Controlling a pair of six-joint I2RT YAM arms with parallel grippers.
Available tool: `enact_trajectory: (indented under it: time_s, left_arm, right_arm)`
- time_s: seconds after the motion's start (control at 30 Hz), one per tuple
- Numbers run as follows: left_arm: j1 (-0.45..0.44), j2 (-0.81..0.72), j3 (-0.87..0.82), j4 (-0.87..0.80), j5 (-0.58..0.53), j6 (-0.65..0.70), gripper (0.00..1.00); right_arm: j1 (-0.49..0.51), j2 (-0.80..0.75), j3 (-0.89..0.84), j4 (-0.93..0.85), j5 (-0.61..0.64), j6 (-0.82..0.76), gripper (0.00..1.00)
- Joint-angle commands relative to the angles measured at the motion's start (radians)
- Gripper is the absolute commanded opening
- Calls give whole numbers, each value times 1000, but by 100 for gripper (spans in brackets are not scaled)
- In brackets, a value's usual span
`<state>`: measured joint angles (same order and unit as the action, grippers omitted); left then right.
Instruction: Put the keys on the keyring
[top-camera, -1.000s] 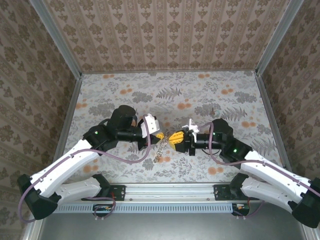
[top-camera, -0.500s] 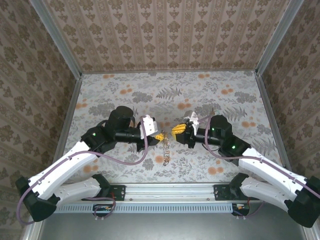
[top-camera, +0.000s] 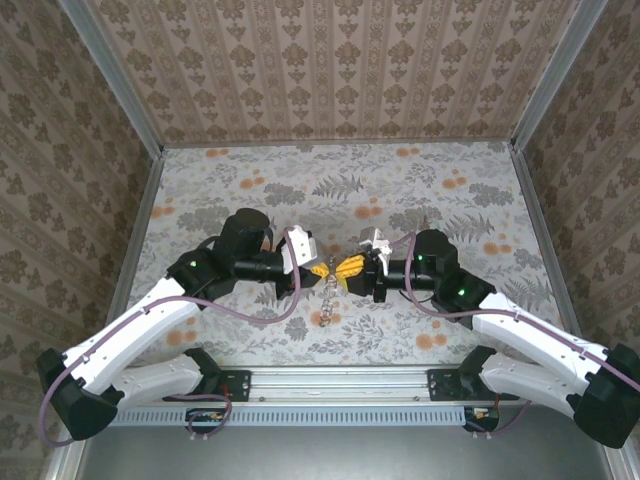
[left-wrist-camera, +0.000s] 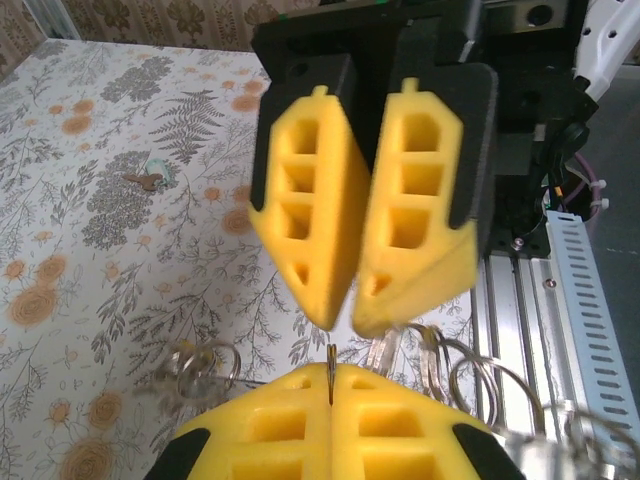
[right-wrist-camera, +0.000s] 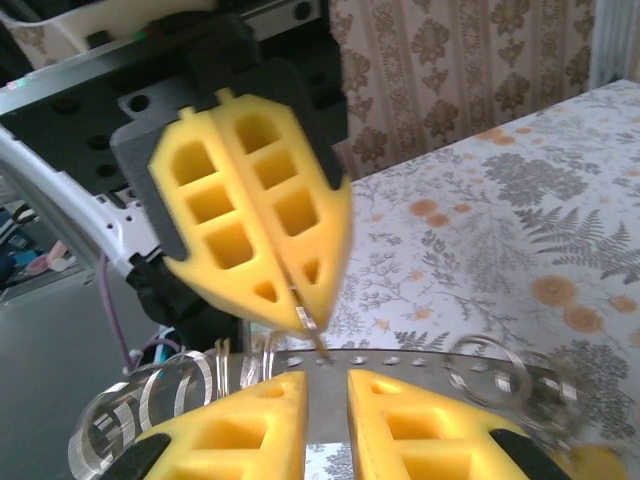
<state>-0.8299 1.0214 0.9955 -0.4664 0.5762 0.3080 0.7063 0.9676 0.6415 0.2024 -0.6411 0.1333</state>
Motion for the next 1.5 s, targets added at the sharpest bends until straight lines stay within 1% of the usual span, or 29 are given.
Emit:
enact_trajectory:
  time_s: [0.0, 0.13, 0.2, 0.5, 0.7, 0.83, 1.07, 1.27, 1.4, 1.47]
  left_arm:
    - [5, 5, 40, 34, 22, -1, 0]
    - [6, 8, 42, 35, 23, -6, 0]
    - [4, 12, 45, 37, 28, -9, 0]
    - [-1, 36, 58, 17, 51, -7, 0]
    - [-2, 29, 49, 12, 58, -9, 0]
    - [-2, 26, 49, -2, 107, -7, 0]
    - [-2, 34, 57, -25, 131, 8, 0]
    - [-5, 45, 70, -51, 167, 19, 0]
    - [-11, 46, 71, -57, 185, 20, 0]
    - [-12, 50, 72, -63, 192, 23, 0]
  right_arm:
    - [14, -15, 32, 15, -58, -8, 20]
    - [23, 0, 32, 26, -68, -6, 20]
    - [25, 8, 31, 28, -53, -7, 20]
    - [24, 30, 32, 61, 59, -31, 19]
    - [25, 59, 46, 77, 67, -40, 15]
    - [27, 60, 52, 62, 63, -59, 13]
    - [26, 42, 50, 49, 15, -95, 19]
    - [34, 63, 61, 45, 20, -104, 13]
    - [41, 75, 72, 37, 40, -110, 2]
    - [45, 73, 67, 51, 46, -107, 0]
